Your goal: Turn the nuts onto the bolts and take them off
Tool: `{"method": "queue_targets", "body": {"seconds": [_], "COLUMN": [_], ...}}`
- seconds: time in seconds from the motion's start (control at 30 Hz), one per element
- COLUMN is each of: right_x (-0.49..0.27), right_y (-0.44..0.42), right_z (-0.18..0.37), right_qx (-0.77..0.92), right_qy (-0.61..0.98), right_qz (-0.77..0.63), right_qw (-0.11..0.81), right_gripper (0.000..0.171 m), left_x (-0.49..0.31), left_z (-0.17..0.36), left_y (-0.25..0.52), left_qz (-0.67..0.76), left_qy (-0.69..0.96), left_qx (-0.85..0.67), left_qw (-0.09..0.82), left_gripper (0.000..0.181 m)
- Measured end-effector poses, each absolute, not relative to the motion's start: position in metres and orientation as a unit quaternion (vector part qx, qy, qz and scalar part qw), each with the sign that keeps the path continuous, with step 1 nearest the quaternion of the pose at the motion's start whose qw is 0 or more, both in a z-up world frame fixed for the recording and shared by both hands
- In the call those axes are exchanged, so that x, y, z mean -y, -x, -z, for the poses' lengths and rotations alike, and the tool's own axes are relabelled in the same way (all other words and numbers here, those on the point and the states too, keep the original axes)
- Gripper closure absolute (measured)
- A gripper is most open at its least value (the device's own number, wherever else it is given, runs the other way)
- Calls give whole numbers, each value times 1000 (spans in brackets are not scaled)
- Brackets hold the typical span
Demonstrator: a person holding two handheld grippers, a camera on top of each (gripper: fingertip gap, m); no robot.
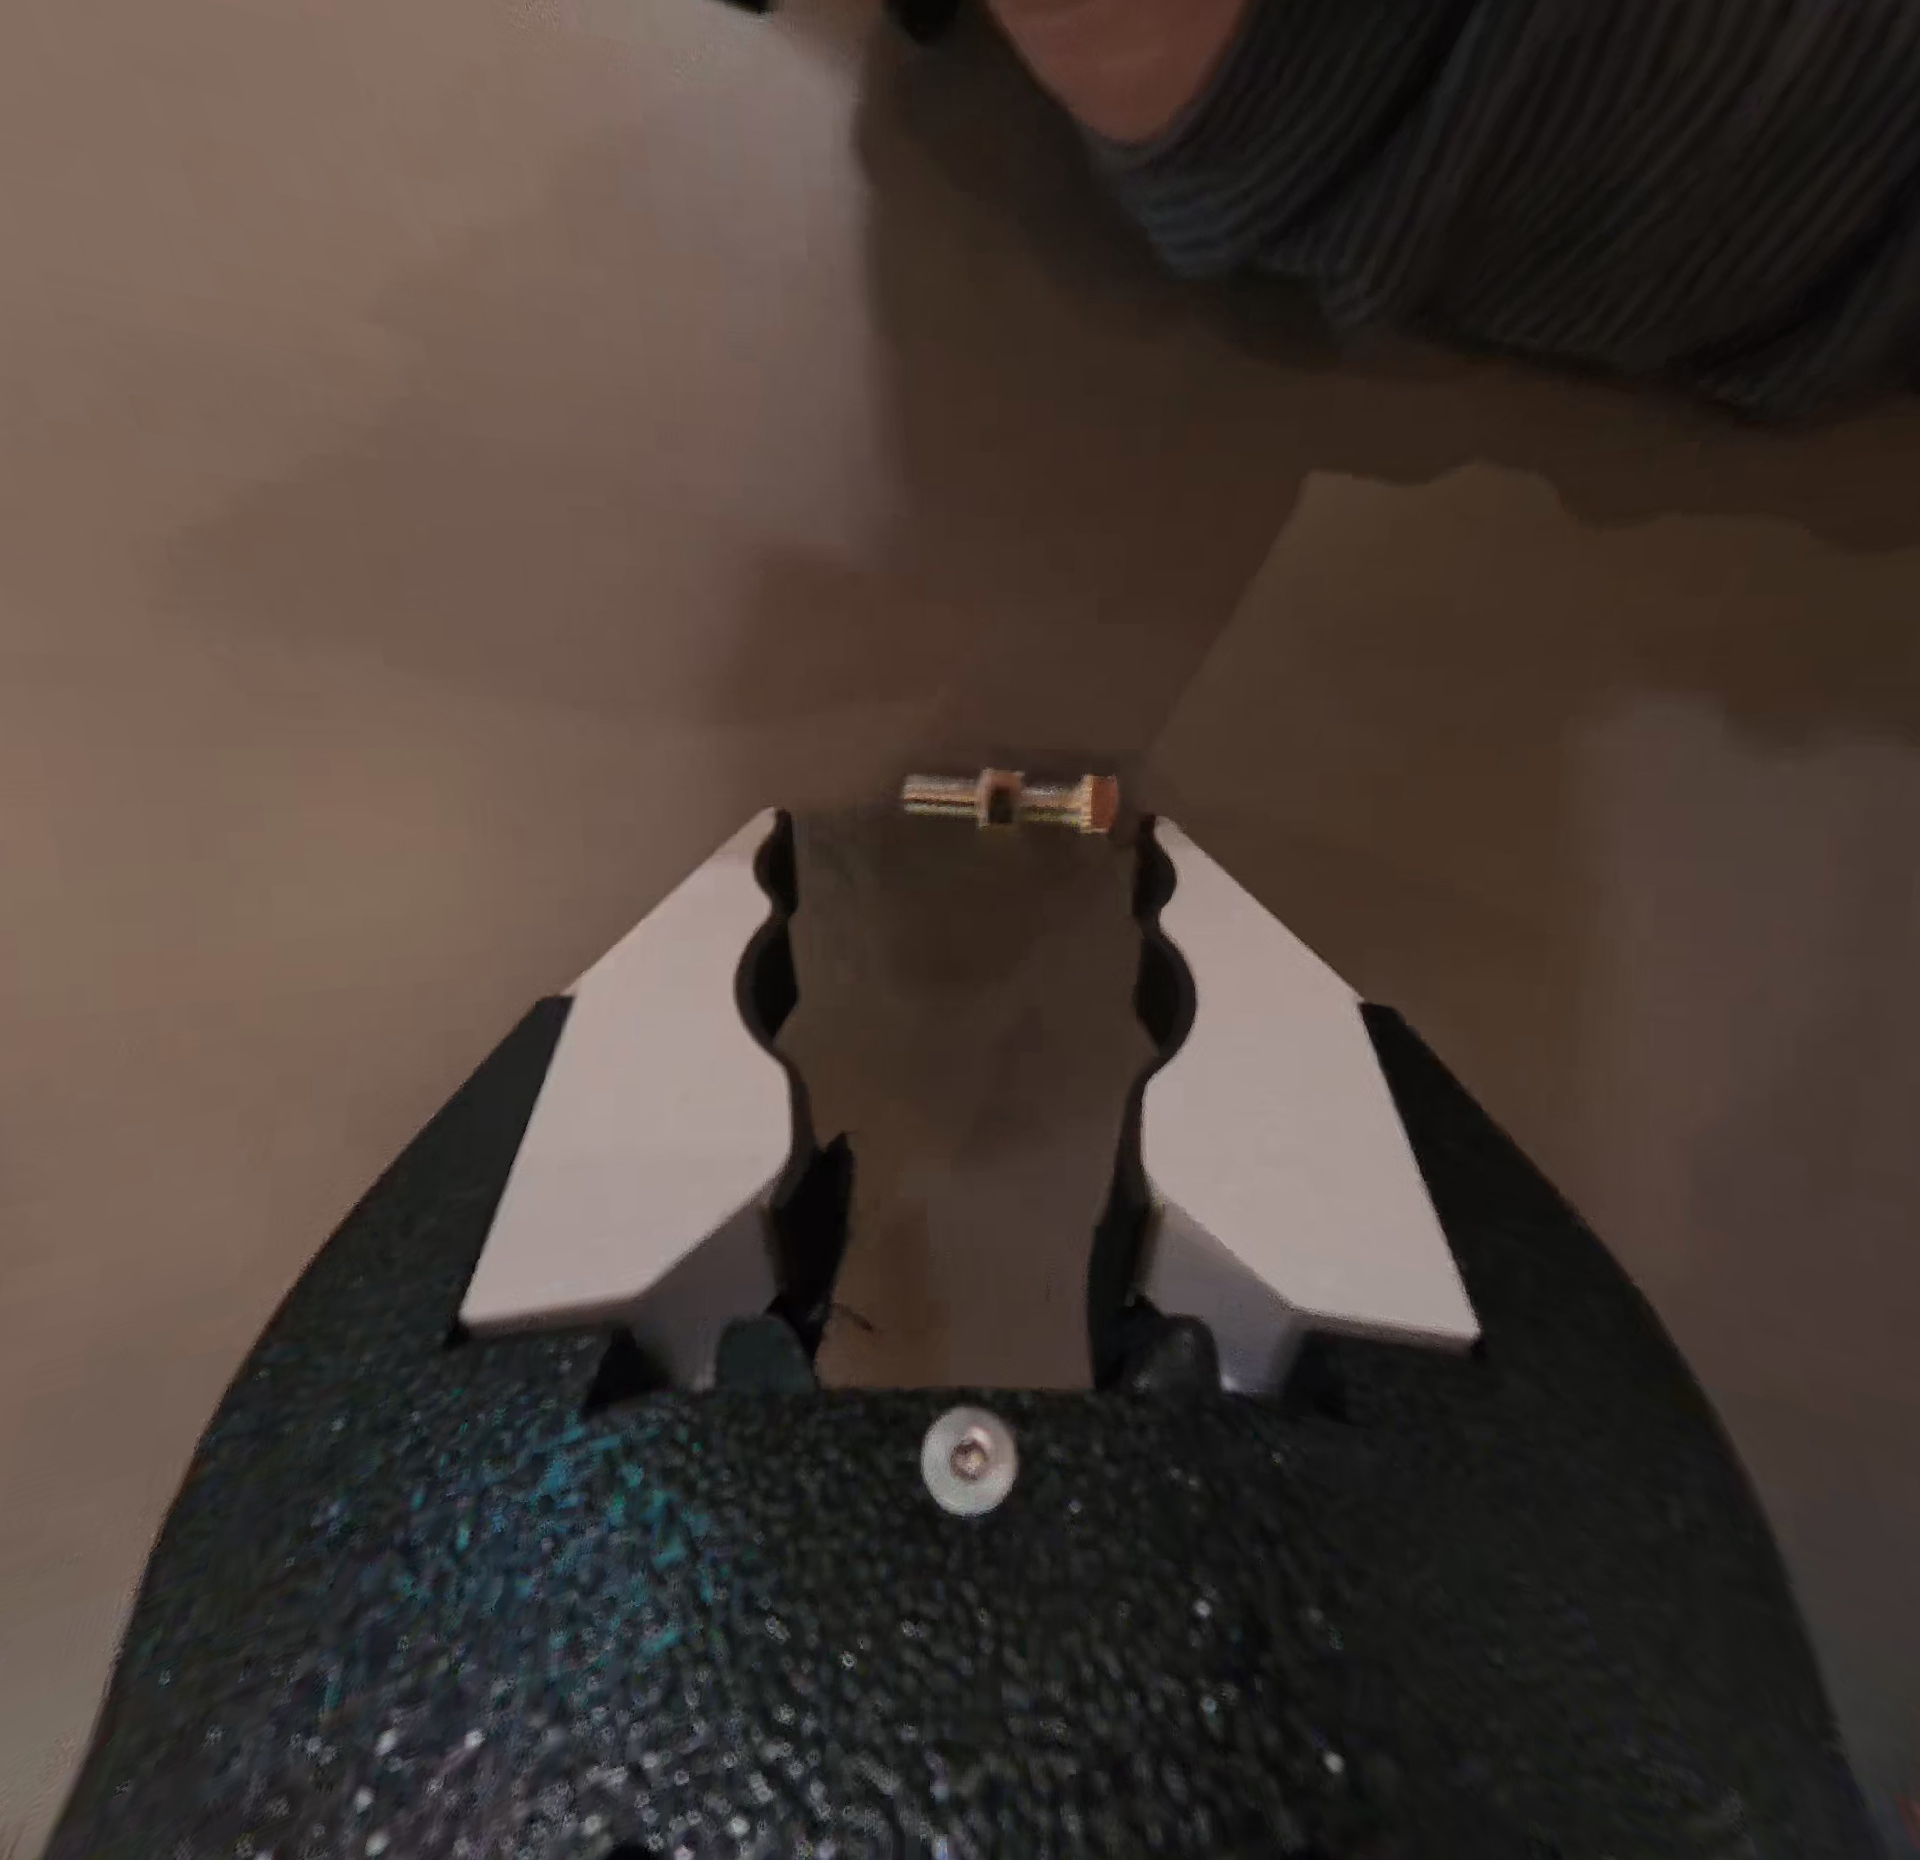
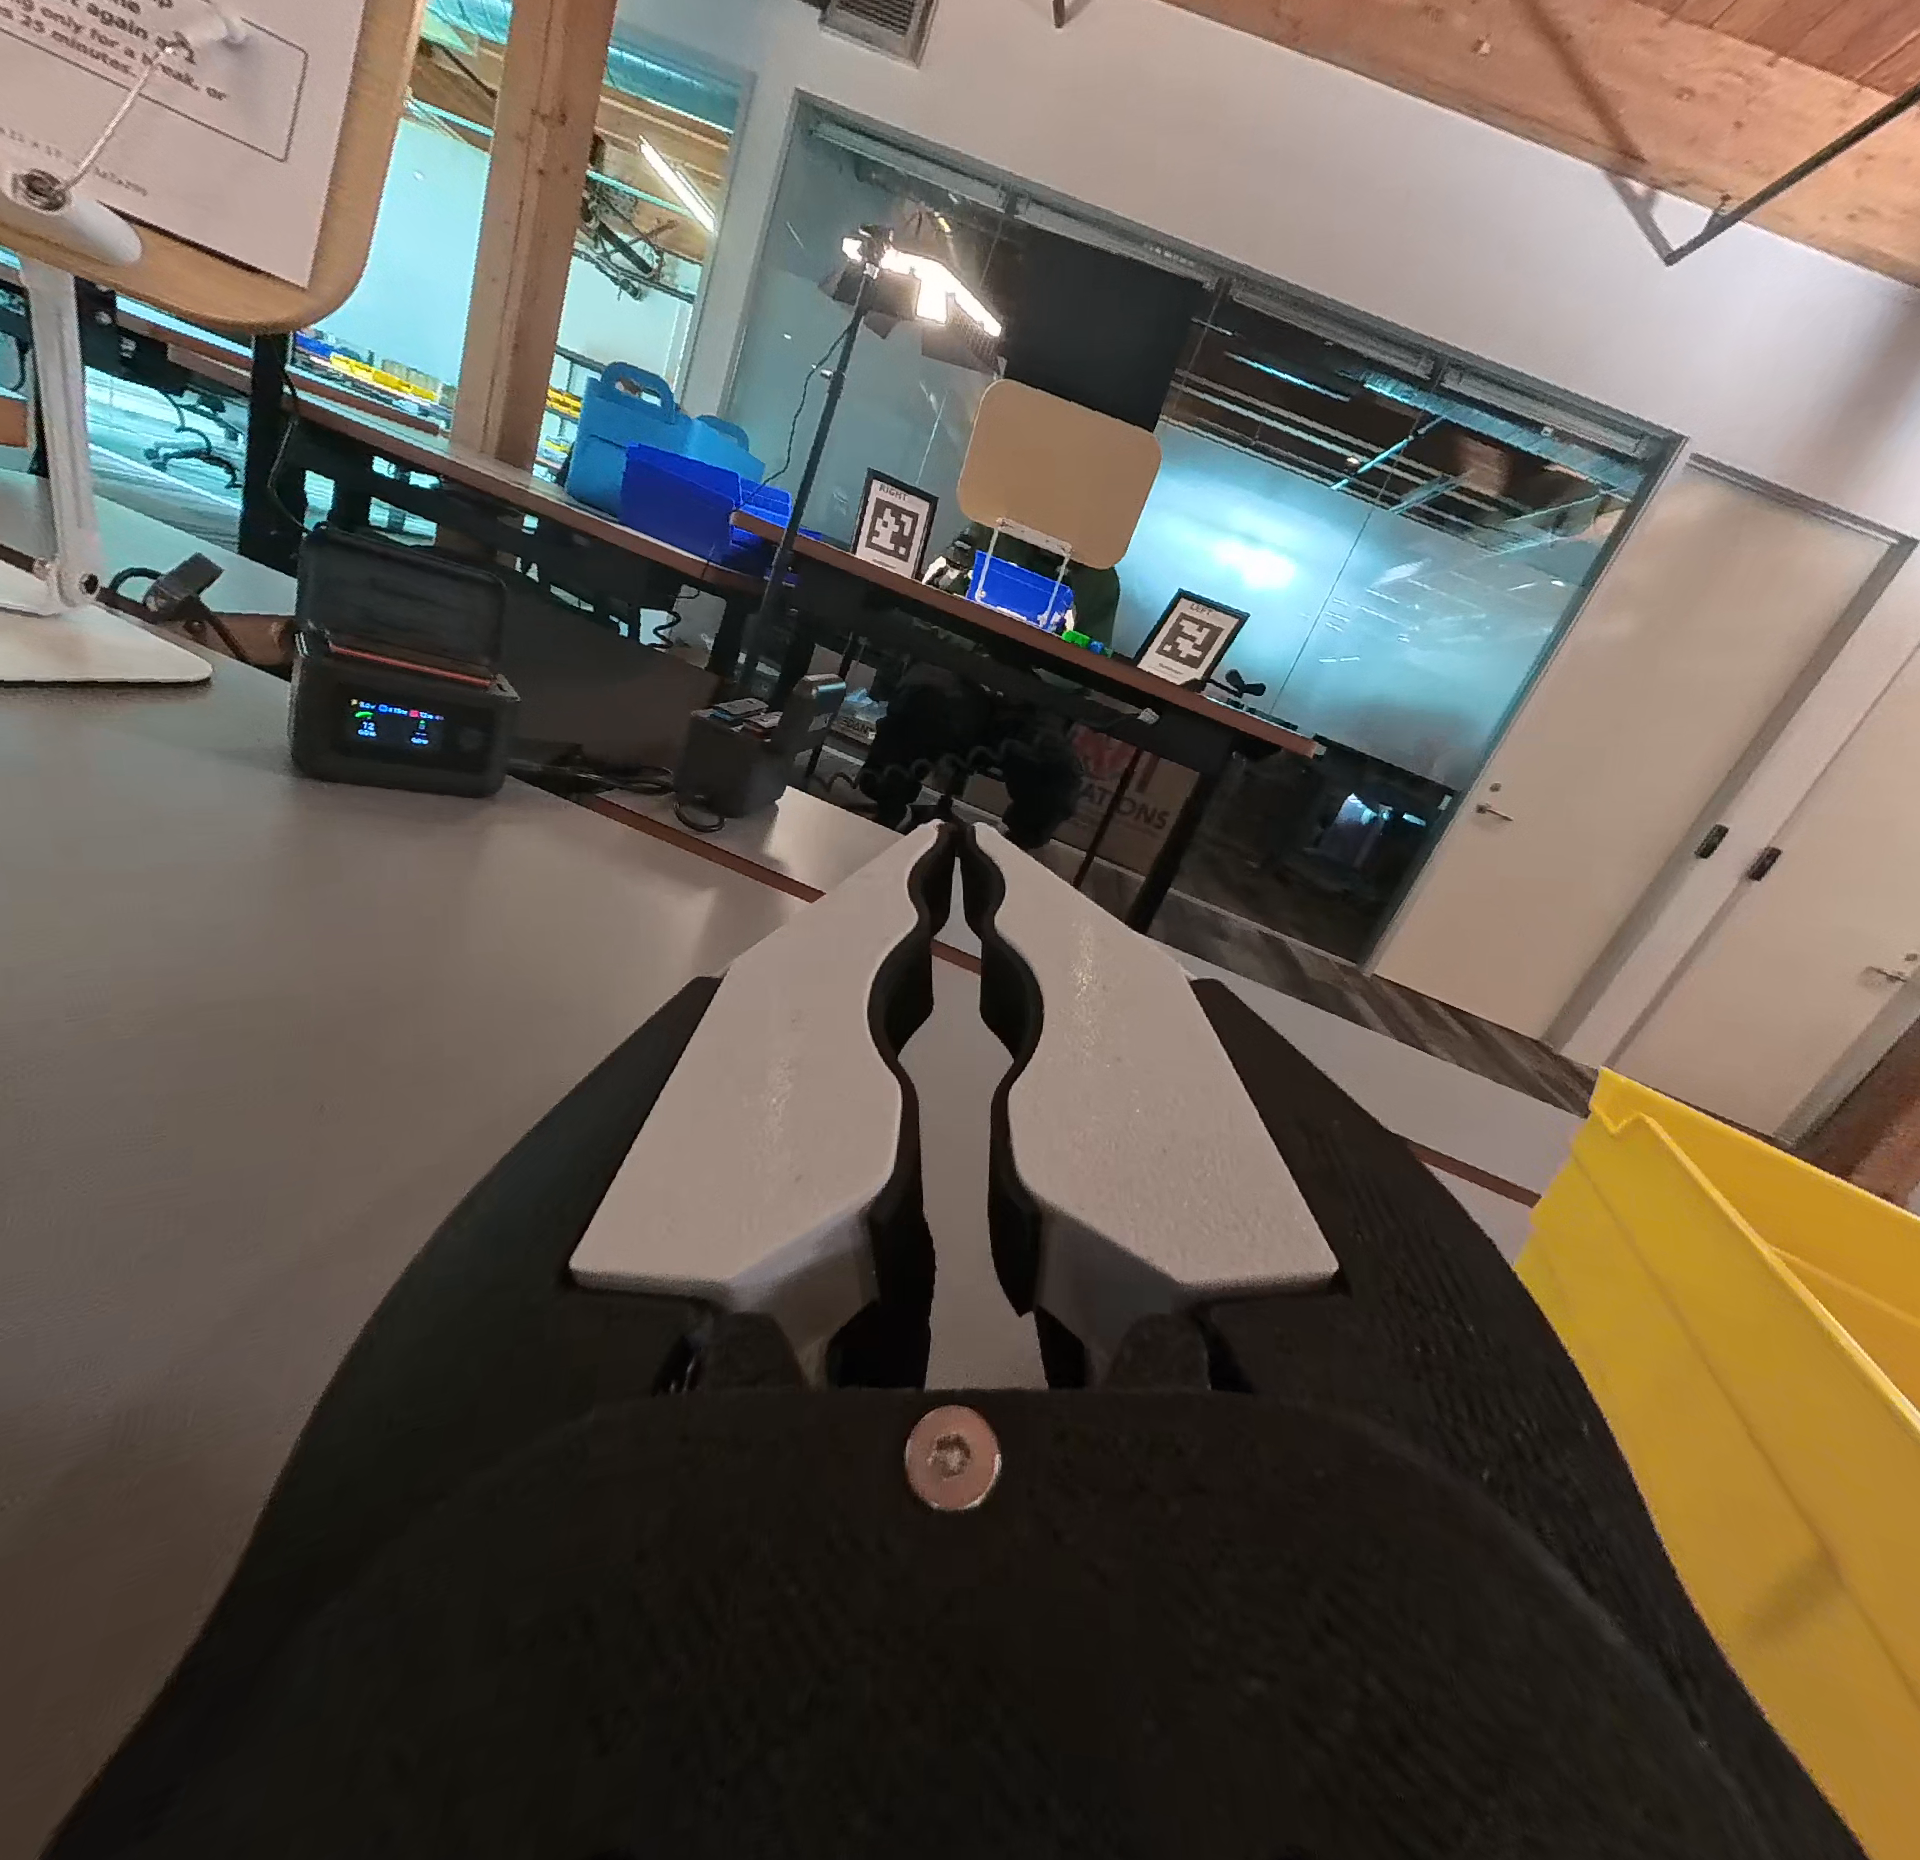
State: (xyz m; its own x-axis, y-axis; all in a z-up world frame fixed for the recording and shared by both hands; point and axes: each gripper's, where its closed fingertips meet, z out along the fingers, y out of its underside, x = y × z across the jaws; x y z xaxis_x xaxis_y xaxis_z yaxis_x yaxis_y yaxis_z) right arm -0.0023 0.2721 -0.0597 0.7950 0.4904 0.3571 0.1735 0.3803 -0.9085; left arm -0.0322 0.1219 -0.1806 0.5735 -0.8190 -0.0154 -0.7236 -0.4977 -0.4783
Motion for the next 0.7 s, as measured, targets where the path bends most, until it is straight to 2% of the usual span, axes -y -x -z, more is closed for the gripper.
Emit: {"method": "queue_targets", "body": {"seconds": [0.03, 0.13, 0.2, 0.37, 0.53, 0.7], "right_x": [-272, -272, -272, -272, -272, -272], "right_y": [3, 4, 4, 5, 4, 4], "right_z": [60, 61, 61, 61, 61, 61], "right_qx": [305, 308, 307, 308, 306, 307], "right_qy": [547, 547, 549, 548, 548, 548], "right_qz": [-102, -102, -104, -104, -105, -105], "right_qw": [773, 772, 771, 771, 771, 771], "right_gripper": [171, 171, 171, 171, 171, 171], "left_x": [-128, -136, -138, -142, -138, -134], "left_z": [175, 151, 149, 161, 174, 170], "left_y": [35, 26, 25, 24, 34, 60], "left_qz": [98, 134, 134, 86, 24, 15], "left_qy": [863, 850, 852, 861, 878, 887], "left_qx": [-428, -365, -326, -279, -274, -221], "left_qw": [250, 355, 387, 417, 392, 406], "left_gripper": [118, 119, 115, 116, 117, 123]}}
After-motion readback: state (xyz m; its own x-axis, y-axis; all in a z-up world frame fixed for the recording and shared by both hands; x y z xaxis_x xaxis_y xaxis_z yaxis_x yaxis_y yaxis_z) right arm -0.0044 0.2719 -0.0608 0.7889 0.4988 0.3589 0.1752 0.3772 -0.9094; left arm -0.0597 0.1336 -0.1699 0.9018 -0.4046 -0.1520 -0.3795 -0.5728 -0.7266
